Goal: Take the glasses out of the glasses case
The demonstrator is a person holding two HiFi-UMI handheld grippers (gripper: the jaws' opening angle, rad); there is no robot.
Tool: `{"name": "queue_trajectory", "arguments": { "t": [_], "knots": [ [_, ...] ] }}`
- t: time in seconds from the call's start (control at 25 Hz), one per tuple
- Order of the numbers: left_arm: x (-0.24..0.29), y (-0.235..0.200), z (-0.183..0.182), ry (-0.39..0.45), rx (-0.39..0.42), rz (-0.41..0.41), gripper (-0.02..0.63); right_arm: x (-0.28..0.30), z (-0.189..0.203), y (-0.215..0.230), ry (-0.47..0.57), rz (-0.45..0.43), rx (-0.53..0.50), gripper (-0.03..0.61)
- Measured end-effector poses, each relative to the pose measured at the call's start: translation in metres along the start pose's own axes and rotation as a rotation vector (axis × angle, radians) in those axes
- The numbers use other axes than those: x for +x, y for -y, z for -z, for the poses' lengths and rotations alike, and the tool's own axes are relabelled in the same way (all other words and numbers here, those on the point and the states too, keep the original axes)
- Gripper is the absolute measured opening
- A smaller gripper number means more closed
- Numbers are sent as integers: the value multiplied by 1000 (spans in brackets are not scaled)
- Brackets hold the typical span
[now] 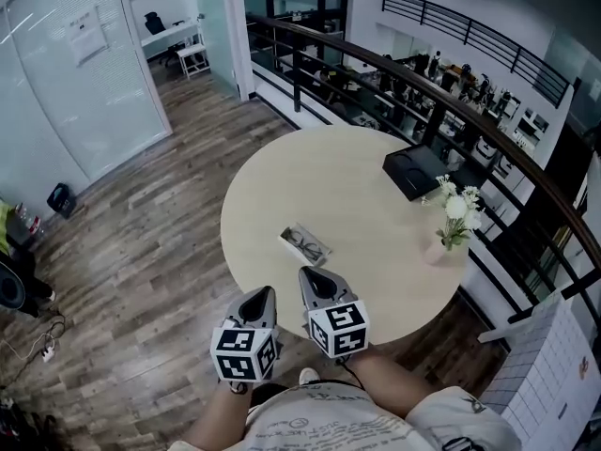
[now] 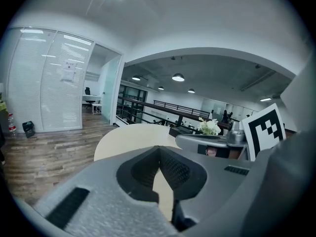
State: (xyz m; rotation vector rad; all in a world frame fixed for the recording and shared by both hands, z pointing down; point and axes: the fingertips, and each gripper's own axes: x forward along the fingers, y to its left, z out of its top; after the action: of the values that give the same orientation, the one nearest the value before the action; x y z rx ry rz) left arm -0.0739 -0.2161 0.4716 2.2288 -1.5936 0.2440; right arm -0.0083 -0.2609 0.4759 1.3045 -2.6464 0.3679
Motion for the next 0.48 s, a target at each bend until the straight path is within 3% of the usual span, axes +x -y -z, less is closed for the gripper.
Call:
{"name": "queue_trajectory", "arguments": {
  "t": [0.48],
  "knots": [
    [50, -30, -9, -47, -5, 63, 12, 56, 20, 16, -66, 10, -94, 15]
  ]
}}
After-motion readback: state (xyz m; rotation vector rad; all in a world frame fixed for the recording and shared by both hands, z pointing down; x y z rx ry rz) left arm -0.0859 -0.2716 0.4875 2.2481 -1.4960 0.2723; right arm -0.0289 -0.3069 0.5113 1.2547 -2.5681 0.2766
